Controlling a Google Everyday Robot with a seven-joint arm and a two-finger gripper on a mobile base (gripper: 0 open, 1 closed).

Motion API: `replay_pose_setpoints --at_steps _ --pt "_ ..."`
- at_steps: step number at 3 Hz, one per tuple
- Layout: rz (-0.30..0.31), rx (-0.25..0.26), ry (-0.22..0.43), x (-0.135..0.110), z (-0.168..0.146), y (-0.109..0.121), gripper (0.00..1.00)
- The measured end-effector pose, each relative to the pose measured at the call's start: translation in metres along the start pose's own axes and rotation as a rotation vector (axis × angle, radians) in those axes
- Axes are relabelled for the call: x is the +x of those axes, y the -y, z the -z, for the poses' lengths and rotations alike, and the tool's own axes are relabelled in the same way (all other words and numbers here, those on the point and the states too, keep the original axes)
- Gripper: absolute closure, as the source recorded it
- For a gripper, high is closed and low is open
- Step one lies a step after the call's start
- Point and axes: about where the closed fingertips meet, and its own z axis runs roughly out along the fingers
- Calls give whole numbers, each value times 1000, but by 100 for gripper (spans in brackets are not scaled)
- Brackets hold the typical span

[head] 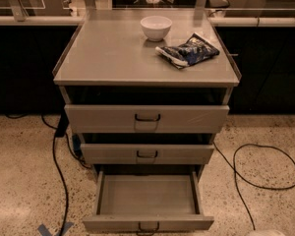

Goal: Close bottom drawer

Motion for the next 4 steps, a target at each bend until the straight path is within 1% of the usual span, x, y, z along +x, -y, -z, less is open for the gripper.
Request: replay_pose_setpoints --at_steps 1,2,3,4 --pt "-17 -34 -12 4 -11 -2 0" --pt "-18 -88 -14 3 -38 3 0" --pt "3 -97 -14 -4 -58 10 0" --pt "22 -64 -8 -12 -71 20 0"
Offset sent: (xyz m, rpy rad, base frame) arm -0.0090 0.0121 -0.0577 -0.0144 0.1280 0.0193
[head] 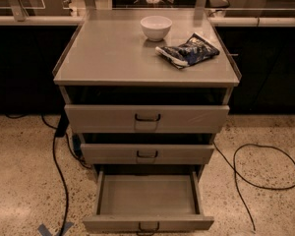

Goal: Close bottom drawer

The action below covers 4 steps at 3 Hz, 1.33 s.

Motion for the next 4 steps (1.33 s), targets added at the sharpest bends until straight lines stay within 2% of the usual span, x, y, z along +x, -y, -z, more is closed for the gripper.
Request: replay_pose_setpoints --at_steps 1,2,3,4 --pt "-19 60 19 -5 -4 13 0" --pt "-69 110 27 -5 -3 26 0" --pt "-120 123 33 -5 -3 40 0" --pt "-121 122 32 -5 -3 39 0"
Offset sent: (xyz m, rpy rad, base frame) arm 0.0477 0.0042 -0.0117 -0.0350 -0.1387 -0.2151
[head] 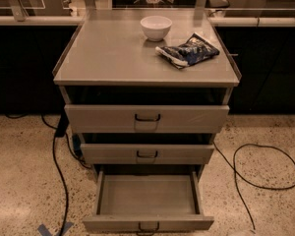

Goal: Close bottom drawer

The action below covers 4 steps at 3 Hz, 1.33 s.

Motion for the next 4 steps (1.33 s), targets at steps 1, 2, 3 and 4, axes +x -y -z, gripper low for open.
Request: replay_pose_setpoints --at_steps 1,2,3,4 --pt "-18 -17 -8 4 -16 2 0" --pt "-35 -6 -7 3 -30 8 0" --pt "-75 45 8 1 -39 21 0" --pt "-104 96 24 -2 -39 33 0"
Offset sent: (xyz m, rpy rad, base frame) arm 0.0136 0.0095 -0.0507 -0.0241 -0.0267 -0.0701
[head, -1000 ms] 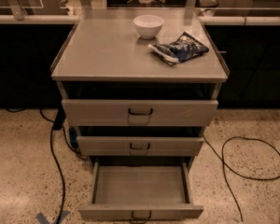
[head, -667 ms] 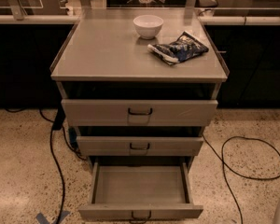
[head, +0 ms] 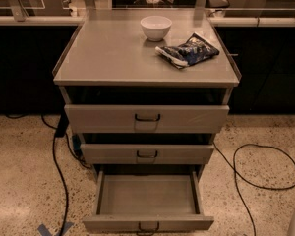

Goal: Close bottom drawer

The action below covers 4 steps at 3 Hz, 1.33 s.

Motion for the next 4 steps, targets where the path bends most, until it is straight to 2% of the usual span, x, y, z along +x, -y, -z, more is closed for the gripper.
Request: replay_pose_setpoints --at_steps 1,2,4 --pt "-6 34 12 -6 0 10 0" --pt "26 34 15 -16 2 20 0" --pt "107 -59 -6 -28 0 38 0"
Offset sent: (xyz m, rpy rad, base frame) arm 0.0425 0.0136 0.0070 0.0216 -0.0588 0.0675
